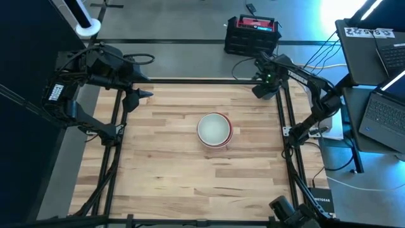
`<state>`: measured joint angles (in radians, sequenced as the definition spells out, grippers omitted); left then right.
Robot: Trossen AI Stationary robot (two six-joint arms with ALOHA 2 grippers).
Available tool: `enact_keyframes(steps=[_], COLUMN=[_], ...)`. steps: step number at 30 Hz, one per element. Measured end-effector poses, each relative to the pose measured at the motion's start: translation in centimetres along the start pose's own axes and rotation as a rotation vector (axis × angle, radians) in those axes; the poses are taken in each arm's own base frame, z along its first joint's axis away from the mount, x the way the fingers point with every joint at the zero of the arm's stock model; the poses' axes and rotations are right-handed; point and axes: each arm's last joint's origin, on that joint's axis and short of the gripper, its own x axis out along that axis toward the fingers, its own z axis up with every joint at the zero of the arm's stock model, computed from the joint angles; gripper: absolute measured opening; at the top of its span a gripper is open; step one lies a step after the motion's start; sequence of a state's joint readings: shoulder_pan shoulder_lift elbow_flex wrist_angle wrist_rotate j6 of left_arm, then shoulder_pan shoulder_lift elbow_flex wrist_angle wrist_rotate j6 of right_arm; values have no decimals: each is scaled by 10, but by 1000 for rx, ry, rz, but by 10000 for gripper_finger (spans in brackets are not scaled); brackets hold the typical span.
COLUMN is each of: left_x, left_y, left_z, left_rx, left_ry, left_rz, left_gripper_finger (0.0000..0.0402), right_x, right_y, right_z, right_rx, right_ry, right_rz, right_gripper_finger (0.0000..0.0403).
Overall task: Nest bowls inside each other
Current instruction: Put the blue cup beside the stack of bowls
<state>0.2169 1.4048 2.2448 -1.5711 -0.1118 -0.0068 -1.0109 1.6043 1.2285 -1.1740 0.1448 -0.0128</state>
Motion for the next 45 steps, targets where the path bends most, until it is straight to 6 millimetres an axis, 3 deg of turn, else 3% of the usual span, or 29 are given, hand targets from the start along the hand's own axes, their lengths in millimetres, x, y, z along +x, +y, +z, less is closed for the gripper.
enact_keyframes(steps=[8,10,14,16,26,30,34,45], left_x=[0,0,0,0,0,0,0,0], left_y=[0,0,0,0,0,0,0,0], left_z=[0,0,0,0,0,0,0,0], left_rx=[-1,-1,-1,7,19,24,31,33], left_ry=[0,0,0,0,0,0,0,0], left_rz=[8,8,8,8,8,9,9,9], left_gripper_finger=[243,243,243,243,243,243,243,243], right_x=[23,30,37,37,-11,-29,-44,-55], right_y=[2,3,5,6,57,75,107,175], right_z=[12,14,16,16,-14,-31,-55,-102], right_rx=[-91,-113,-153,-159,-464,-593,-749,-940], right_ry=[70,96,117,116,38,7,6,15], right_rz=[10,12,66,92,159,185,211,240], right_gripper_finger=[158,131,27,11,3,0,0,0])
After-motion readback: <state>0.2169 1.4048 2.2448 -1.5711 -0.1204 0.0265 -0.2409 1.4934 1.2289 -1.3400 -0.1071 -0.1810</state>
